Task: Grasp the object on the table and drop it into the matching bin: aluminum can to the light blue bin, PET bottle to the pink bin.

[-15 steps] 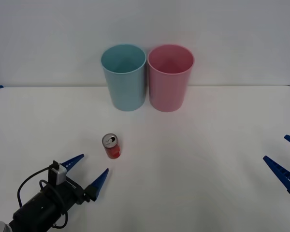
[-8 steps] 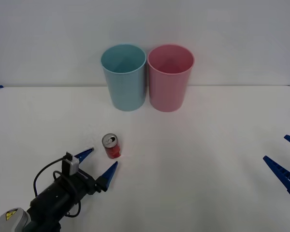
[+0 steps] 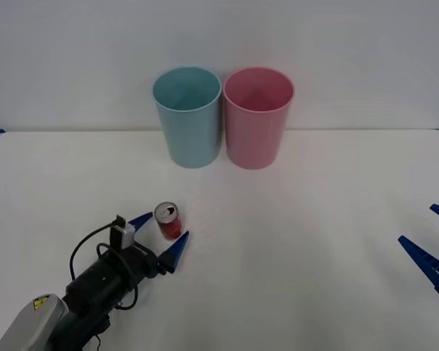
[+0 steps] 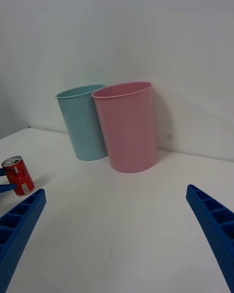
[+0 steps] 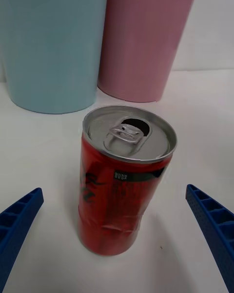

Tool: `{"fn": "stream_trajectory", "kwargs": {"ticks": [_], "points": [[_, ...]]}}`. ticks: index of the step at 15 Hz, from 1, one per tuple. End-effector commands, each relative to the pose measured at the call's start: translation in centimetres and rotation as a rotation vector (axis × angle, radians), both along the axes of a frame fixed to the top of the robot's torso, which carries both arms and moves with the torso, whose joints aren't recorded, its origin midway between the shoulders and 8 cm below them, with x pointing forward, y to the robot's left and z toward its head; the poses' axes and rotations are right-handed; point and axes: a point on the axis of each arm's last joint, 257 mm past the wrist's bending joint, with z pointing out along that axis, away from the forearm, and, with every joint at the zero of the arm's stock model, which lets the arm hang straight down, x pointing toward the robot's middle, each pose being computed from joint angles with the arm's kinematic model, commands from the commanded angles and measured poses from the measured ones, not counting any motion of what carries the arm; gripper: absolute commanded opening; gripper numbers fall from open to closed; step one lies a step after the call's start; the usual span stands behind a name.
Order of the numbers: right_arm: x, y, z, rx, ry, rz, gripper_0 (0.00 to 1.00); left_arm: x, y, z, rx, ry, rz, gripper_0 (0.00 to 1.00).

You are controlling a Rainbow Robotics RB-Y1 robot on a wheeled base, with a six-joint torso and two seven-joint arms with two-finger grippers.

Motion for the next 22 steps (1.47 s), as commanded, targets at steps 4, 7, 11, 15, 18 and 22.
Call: {"fn": "stream_trajectory", "kwargs": {"ticks": [4,7,11,15,18,22], "points": [[0.0,0.0,0.0,0.0,0.0,0.0,1.0,1.6,-0.3,0.4,0.013,-0.001,0.033,1.0],[0.0,0.0,0.0,0.0,0.0,0.0,1.0,1.7,-0.3,0.5,0.011,0.0,0.036,1.0],[0.0,0.0,0.0,0.0,0.0,0.0,1.0,1.8,-0.2,0.4,0.019,-0.002,0.039,0.12],[0.0,0.0,0.0,0.0,0.0,0.0,1.0,1.8,0.0,0.2,0.026,0.003,0.047,0.0],[0.0,0.0,0.0,0.0,0.0,0.0,1.0,1.7,0.0,-0.2,0.045,0.006,0.045,0.0],[0.0,0.0,0.0,0.0,0.0,0.0,1.0,1.7,0.8,0.1,0.033,0.006,0.053,0.0]]}}
